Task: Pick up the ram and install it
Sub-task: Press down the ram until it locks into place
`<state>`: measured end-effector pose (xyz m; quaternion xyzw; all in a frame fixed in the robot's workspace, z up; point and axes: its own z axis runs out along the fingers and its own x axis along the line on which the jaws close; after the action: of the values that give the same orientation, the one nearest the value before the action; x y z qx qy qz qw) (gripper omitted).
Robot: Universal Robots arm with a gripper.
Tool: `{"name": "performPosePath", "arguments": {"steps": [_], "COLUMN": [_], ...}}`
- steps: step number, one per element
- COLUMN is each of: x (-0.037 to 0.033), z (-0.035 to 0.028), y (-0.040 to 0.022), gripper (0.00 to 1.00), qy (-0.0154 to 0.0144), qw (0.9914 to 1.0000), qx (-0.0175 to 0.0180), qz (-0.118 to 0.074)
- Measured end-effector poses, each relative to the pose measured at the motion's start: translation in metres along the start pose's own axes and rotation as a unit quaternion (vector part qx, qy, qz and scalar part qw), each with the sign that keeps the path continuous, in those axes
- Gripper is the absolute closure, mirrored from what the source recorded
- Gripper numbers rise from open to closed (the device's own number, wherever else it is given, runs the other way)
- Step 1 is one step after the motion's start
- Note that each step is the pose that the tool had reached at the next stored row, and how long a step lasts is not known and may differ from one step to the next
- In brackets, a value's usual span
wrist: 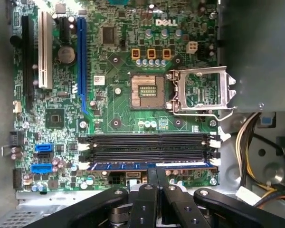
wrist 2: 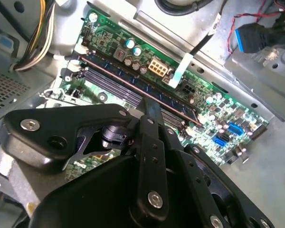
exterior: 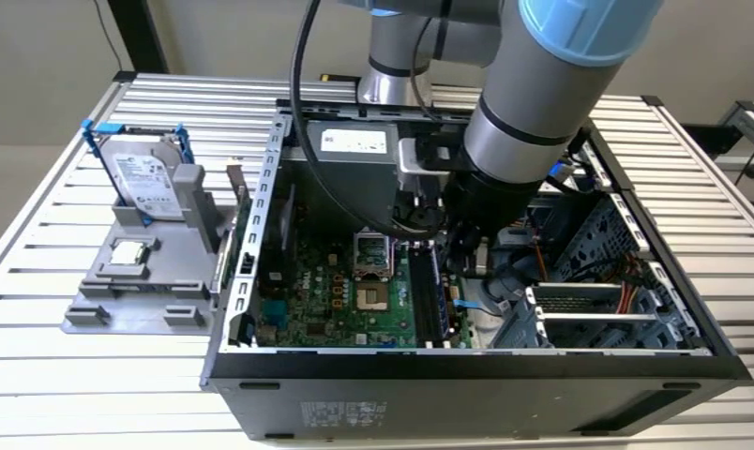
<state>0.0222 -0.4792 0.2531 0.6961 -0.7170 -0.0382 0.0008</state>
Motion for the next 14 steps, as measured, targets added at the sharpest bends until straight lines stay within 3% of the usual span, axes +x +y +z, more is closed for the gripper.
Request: {"name": "performPosePath", "arguments": {"steps": [5,8,14], "x": [-0.0053,-0.0055,-0.0049], "z": [0.0063,0.0074,0.0182], "y": [-0.0008,-0.0009,-0.0015], "gripper": [1.0,1.0,1.0], "qy": [0.0001,0.0002,0.0001], "qw": [0.99999,0.99999,0.99999], "qx": [-0.0001,-0.0003,-0.0003], "qz": [-0.003,-0.004,-0.004]}}
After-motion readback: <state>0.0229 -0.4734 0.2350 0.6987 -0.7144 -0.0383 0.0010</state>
